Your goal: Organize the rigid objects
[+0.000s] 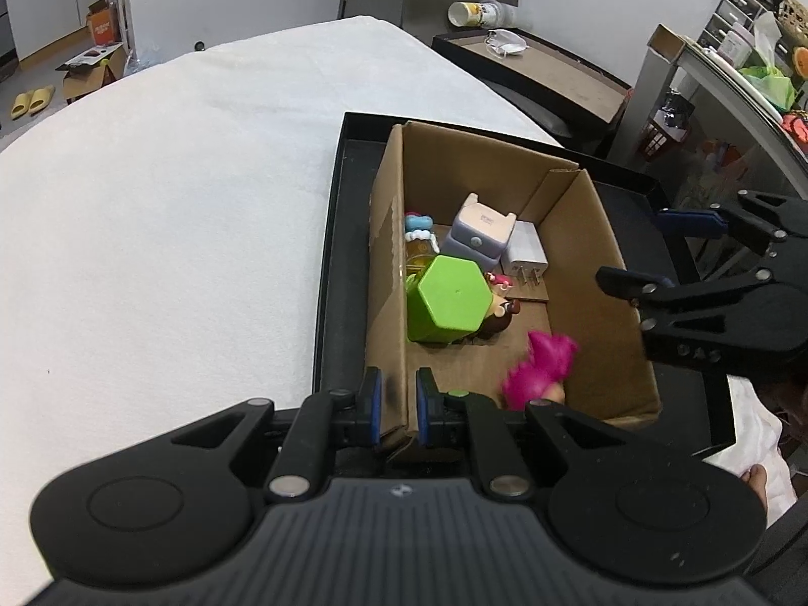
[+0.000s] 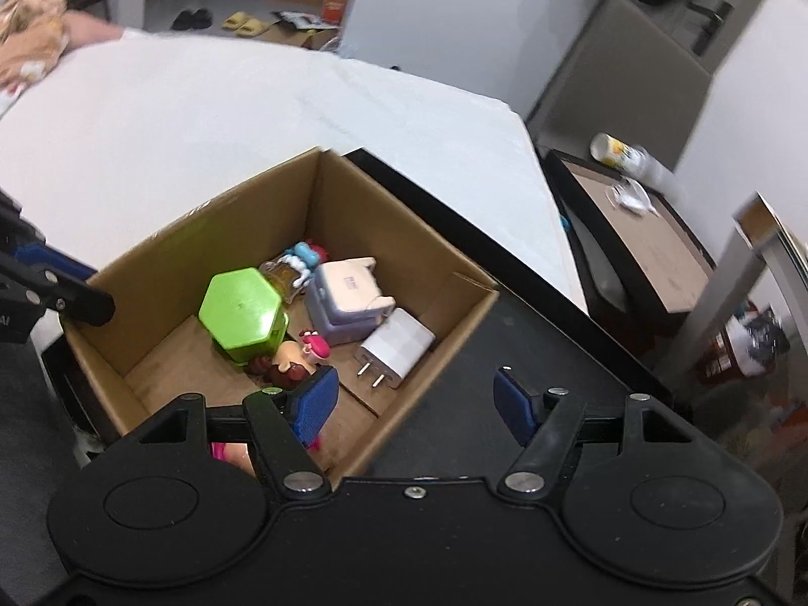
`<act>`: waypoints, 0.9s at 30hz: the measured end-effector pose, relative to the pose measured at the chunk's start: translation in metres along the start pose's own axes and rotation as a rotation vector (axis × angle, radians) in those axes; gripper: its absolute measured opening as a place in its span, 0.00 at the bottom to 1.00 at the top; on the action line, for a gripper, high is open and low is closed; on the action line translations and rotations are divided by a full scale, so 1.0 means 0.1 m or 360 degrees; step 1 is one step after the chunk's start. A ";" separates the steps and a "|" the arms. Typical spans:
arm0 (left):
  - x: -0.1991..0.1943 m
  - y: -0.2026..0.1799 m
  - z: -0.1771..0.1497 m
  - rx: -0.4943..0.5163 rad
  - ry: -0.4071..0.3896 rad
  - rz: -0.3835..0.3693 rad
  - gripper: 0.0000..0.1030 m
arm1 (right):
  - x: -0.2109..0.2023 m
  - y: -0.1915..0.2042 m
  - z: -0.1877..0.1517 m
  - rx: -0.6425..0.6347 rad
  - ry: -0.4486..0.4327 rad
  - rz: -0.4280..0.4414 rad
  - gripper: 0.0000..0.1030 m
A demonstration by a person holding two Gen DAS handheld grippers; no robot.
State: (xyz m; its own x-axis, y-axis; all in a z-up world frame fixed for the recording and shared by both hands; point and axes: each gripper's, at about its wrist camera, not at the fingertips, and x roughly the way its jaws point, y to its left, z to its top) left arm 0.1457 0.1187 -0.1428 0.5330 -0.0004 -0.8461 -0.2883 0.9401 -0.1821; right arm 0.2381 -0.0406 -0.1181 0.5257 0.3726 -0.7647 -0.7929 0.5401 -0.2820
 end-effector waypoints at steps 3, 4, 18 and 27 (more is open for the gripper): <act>-0.05 -0.02 0.01 0.0021 -0.0001 0.0008 0.13 | -0.08 -0.12 -0.02 0.0106 -0.0003 0.0021 0.66; -0.06 -0.03 0.02 0.0026 0.0001 0.0014 0.13 | -0.11 -0.15 -0.03 0.0132 0.0002 0.0022 0.66; -0.40 -0.23 0.17 0.0048 -0.0009 0.0009 0.23 | -0.49 -0.64 -0.27 0.0562 0.0021 0.0018 0.72; -0.73 -0.43 0.22 0.0111 -0.0075 0.0009 0.63 | -0.82 -0.76 -0.37 0.0772 -0.0032 0.0032 0.88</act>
State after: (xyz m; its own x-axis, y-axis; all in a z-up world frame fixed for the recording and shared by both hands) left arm 0.1369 0.0857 -0.0619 0.5689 0.0198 -0.8222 -0.2364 0.9614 -0.1405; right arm 0.2441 -0.1403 -0.0559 0.5212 0.3986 -0.7547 -0.5704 0.8204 0.0394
